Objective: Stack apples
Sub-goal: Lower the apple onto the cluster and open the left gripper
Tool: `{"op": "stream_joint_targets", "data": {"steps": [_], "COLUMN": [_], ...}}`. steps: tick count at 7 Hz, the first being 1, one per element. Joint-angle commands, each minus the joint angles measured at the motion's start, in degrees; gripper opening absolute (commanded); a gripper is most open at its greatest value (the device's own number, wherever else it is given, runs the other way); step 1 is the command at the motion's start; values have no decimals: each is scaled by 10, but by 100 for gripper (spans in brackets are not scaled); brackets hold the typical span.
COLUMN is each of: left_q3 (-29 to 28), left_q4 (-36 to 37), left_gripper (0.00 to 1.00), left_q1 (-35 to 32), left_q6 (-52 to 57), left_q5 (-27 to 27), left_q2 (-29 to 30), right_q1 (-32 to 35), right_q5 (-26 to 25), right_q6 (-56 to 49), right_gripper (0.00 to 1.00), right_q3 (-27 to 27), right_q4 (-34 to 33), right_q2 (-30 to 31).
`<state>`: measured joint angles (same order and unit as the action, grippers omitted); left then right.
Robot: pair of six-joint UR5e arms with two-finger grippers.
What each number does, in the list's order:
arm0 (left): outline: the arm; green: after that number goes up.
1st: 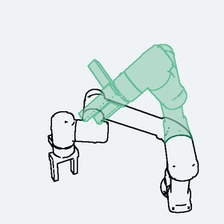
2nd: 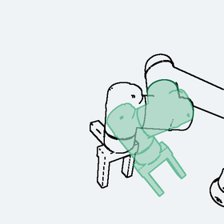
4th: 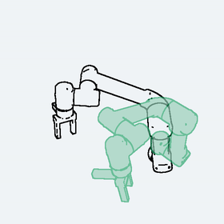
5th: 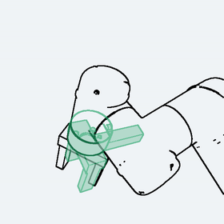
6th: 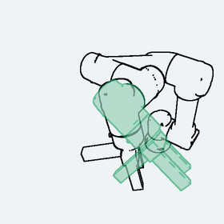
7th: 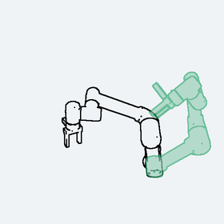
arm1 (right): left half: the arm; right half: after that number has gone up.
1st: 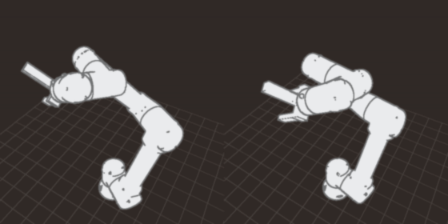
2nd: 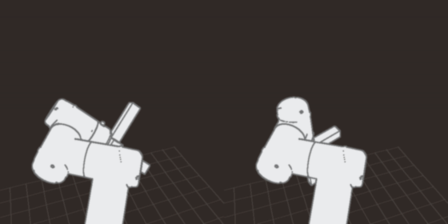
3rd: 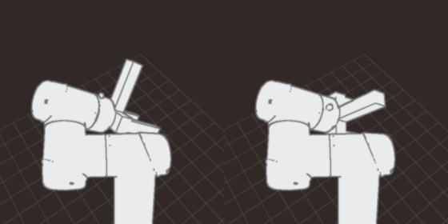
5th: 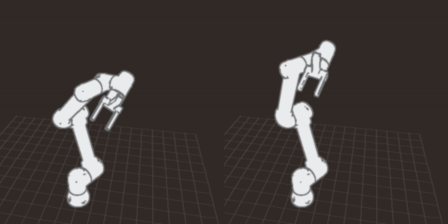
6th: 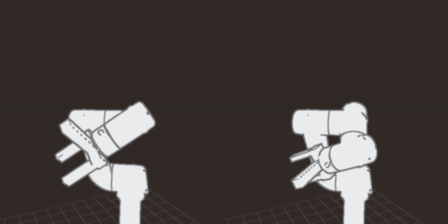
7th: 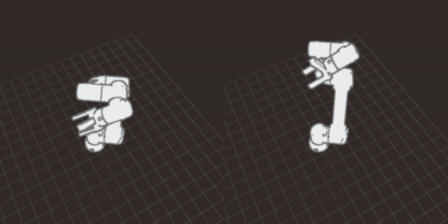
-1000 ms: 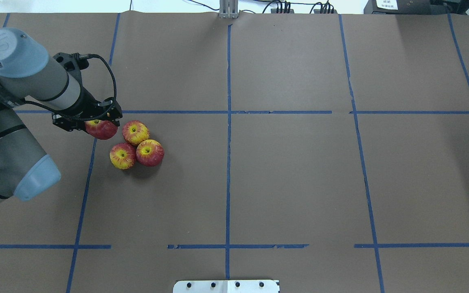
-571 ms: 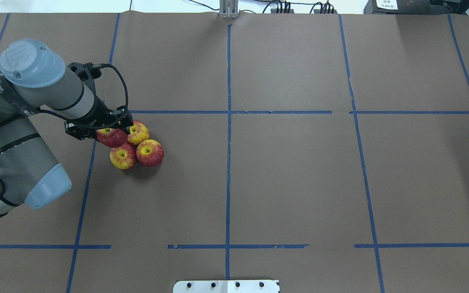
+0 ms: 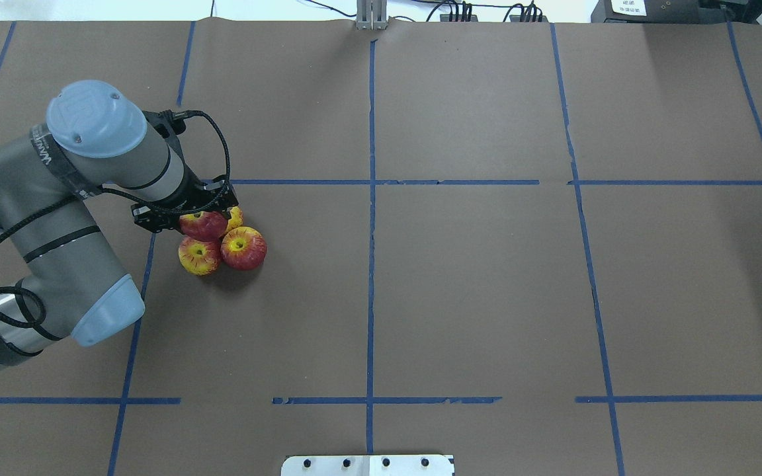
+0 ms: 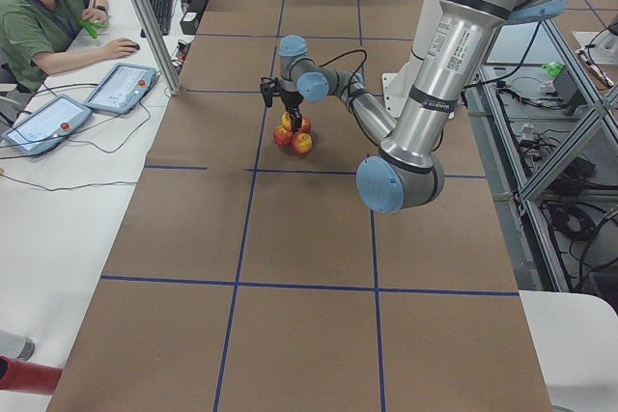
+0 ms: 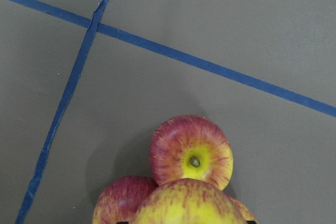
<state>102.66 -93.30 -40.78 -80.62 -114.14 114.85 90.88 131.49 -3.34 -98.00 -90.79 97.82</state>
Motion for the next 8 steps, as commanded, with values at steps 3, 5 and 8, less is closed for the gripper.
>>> {"op": "stream_joint_targets", "data": {"steps": [3,5,8], "left_q3": [-5,-6,-7], "left_q4": [0,0,0], "left_gripper": [17,32,86], "left_q1": [8,8,8], "left_q6": [-5,-6,-7], "left_q5": [3,3,8], "left_q2": [1,0,1], "right_q1": [0,0,0], "right_q5": [0,0,0], "right_q6": [0,0,0], "right_gripper": [100,100,100], "right_q3": [0,0,0], "right_q4": [0,0,0], "right_q2": [0,0,0]}}
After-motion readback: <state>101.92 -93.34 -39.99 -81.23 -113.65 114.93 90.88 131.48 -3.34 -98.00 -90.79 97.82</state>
